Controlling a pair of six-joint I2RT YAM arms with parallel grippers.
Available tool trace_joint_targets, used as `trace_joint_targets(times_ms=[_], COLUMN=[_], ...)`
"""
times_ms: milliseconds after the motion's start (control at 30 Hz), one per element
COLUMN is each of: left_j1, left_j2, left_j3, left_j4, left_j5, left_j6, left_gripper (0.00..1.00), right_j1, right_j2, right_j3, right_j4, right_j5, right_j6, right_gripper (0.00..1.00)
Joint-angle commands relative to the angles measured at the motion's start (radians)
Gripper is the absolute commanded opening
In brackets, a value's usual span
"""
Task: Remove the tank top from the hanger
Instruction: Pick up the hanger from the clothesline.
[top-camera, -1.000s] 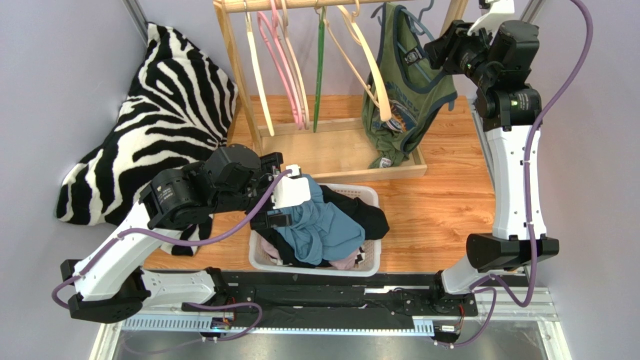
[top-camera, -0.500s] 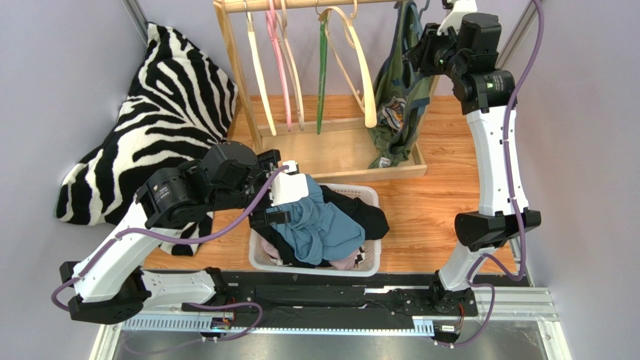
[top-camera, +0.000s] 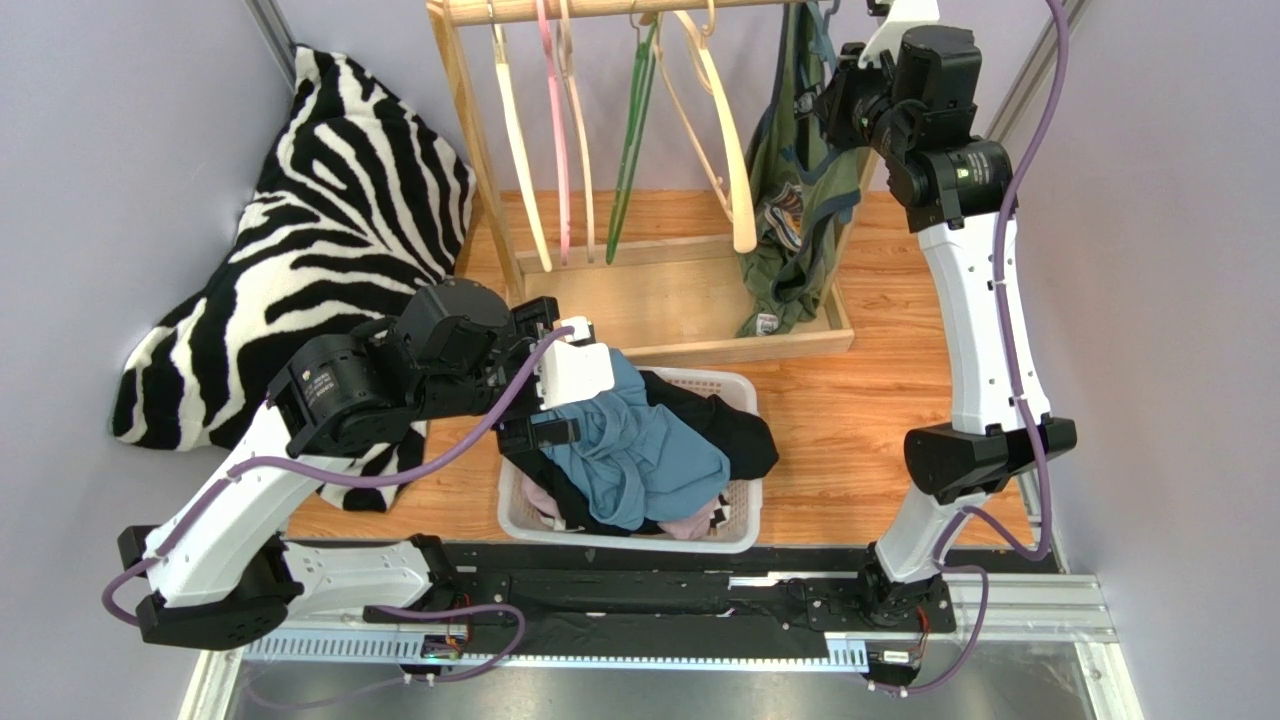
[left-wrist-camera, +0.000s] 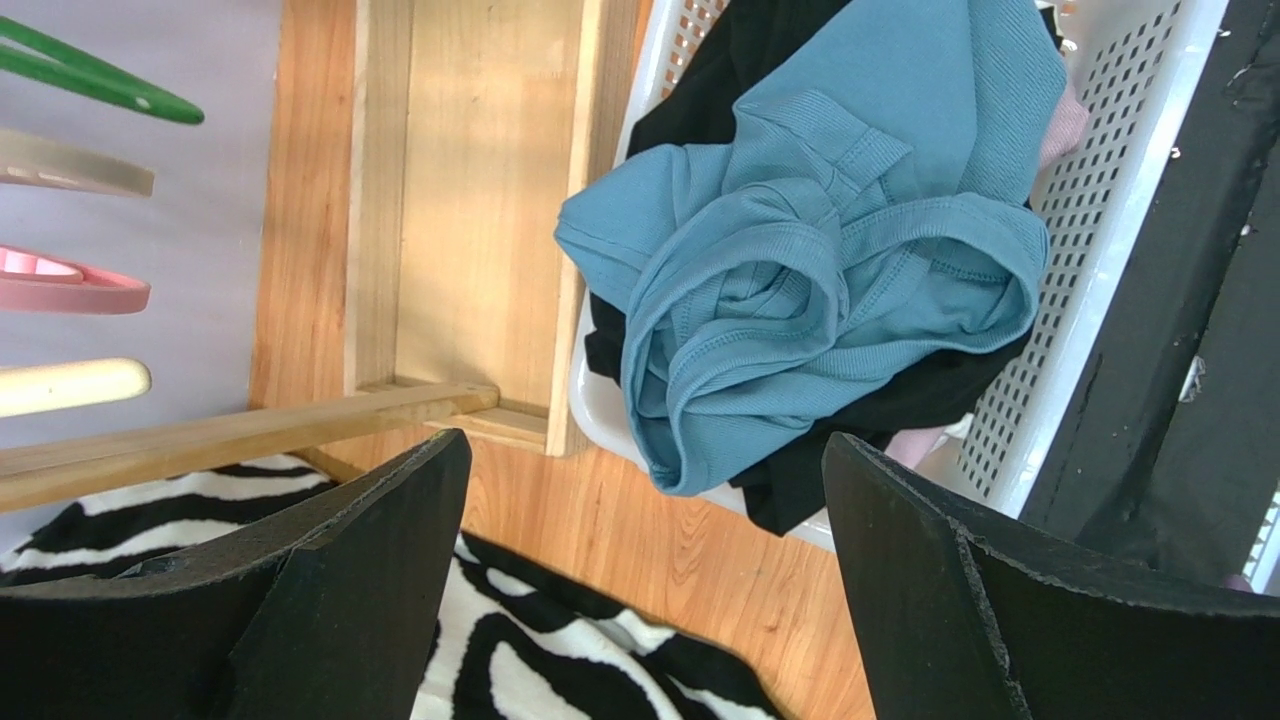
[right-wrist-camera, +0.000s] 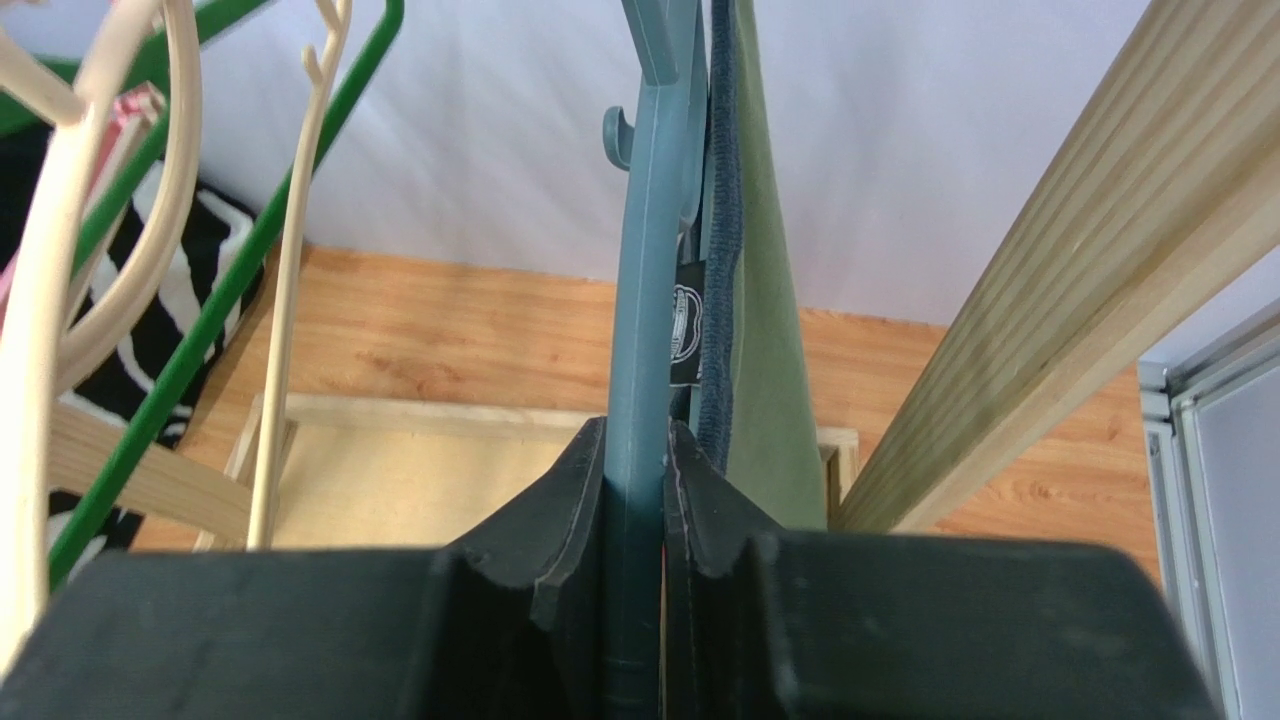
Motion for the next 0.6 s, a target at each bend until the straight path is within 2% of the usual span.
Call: trace_joint_targets(times_ms=[0,200,433,567], left_j1=[0.01,0.023,0.029,0.033], left_j2=[-0.015,-0.027,-0.038,-0.04], left_j3=[0.026,0.018,0.004,0.007], left_j4=[0.018,0.018,0.02,0.018], left_j5=[0.024,0.027,0.025,0.027], left_j6=[-0.025,-0.026,-0.023,-0.022], left_gripper=[0.95,0.95,0.95,0.95], right_j1=[0.004,0.002,0.004,0.002], right_j2=[-0.07,-0.138,-0.276,-0.331], right_j3=[0.002,-0.069,-0.303,-0.412], right_j4=[0.241,0.358,0.437,0.428], right_j5=[0.045,0.057,-0.047,-0.104], right_j6=[-0.006,0.004,0.003,0.018], right_gripper=[0.0,0.0,0.0,0.0])
